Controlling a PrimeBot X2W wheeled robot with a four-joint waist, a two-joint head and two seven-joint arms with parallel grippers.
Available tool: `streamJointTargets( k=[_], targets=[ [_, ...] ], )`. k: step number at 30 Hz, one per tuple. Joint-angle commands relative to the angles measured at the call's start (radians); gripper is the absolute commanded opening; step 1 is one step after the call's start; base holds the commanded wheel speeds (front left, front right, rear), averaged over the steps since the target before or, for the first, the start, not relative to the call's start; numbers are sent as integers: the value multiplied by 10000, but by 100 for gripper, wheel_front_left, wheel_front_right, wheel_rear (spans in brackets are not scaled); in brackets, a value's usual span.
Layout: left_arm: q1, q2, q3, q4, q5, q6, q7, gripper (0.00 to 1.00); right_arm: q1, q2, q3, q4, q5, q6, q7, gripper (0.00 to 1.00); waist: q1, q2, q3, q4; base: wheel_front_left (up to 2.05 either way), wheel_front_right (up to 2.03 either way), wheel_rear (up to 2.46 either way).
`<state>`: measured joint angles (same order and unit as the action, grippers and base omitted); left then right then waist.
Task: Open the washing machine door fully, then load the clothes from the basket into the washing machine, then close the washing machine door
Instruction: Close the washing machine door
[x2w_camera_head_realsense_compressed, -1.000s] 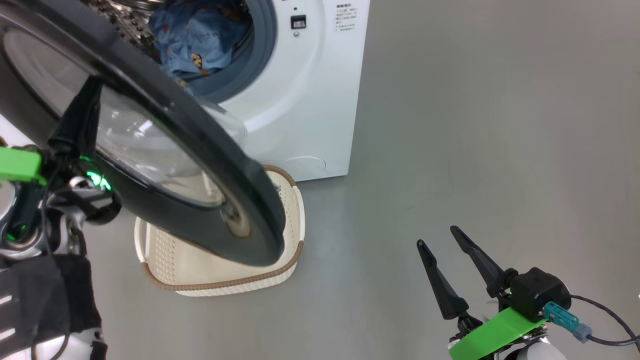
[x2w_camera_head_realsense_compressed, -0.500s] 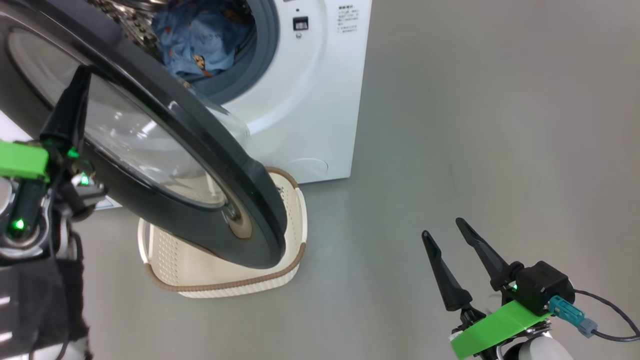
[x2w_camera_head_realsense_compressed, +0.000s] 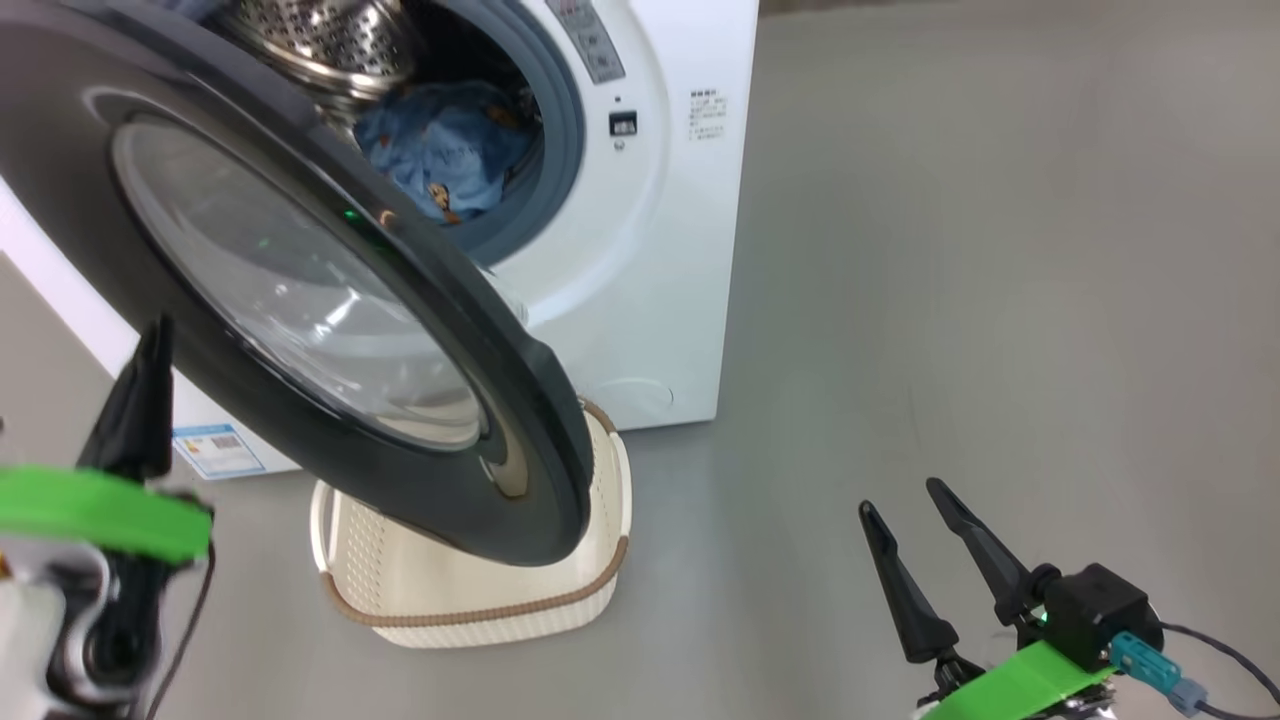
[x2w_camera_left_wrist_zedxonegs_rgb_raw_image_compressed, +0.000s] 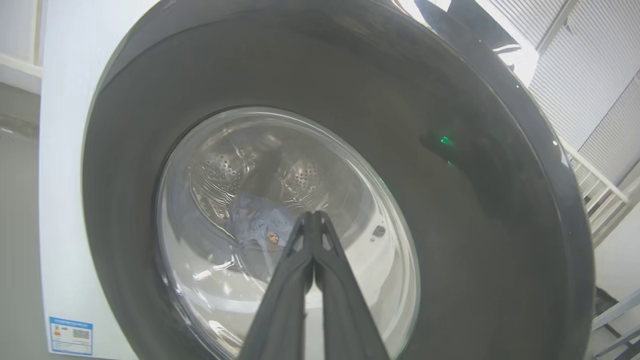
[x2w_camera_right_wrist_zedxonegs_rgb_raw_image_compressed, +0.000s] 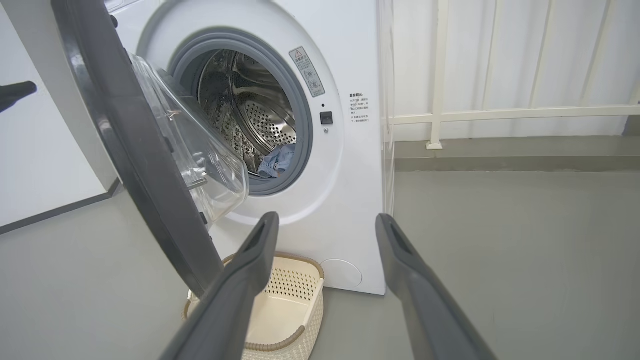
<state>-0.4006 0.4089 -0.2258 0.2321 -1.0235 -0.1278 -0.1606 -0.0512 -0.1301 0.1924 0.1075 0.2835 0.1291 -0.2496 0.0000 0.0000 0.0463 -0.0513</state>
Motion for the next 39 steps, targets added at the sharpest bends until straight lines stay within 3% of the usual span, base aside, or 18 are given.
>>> streamJointTargets(
  k=[1, 5, 9, 10, 11, 12, 13, 22, 32, 39],
  targets=[
    [-106, 597, 251, -137, 248, -28, -279, 0, 0, 7, 183, -308, -104, 16, -122, 100, 0, 0, -199, 59, 0, 0, 0],
    [341, 887, -21, 101, 1075, -28, -898, 0, 214, 2, 118, -416, -132, 16, -122, 100, 0, 0, -362, 88, 0, 0, 0],
    [849, 747, 374, 120, 1884, -24, -1001, 2, 351, -1, 77, -503, -146, 16, -122, 100, 0, 0, -454, 78, 0, 0, 0],
    [975, 691, 541, 14, 2223, -11, -1004, 18, 377, -1, 71, -520, -149, 16, -122, 100, 0, 0, -467, 71, 0, 0, 0],
    [1119, 602, 740, -125, 2548, 9, -1005, 44, 395, 1, 70, -536, -153, 16, -122, 100, 0, 0, -477, 56, 0, 0, 0],
    [1339, 546, 806, -180, 2878, 48, -1007, 89, 411, 4, 67, -549, -158, 16, -122, 100, 0, 0, -491, 40, 0, 0, 0],
    [1518, 486, 896, -287, 3196, 96, -1007, 100, 428, 9, 60, -565, -165, 16, -122, 100, 0, 0, -501, 29, 0, 0, 0],
    [3143, -347, 2025, -1686, 5654, 1035, -1010, 100, 539, 52, -75, -683, -264, 16, -122, 100, 0, 0, -515, -74, 0, 0, 0],
    [4427, -1061, 2842, -2369, 7278, 1405, -1011, 100, 643, 141, -286, -704, -339, 16, -122, 100, 0, 0, -515, -299, 0, 0, 0],
    [4988, -1346, 3115, -2407, 7591, 1357, -1011, 100, 741, 166, -407, -732, -352, 16, -122, 100, 0, 0, -514, -389, 0, 0, 0]
  ],
)
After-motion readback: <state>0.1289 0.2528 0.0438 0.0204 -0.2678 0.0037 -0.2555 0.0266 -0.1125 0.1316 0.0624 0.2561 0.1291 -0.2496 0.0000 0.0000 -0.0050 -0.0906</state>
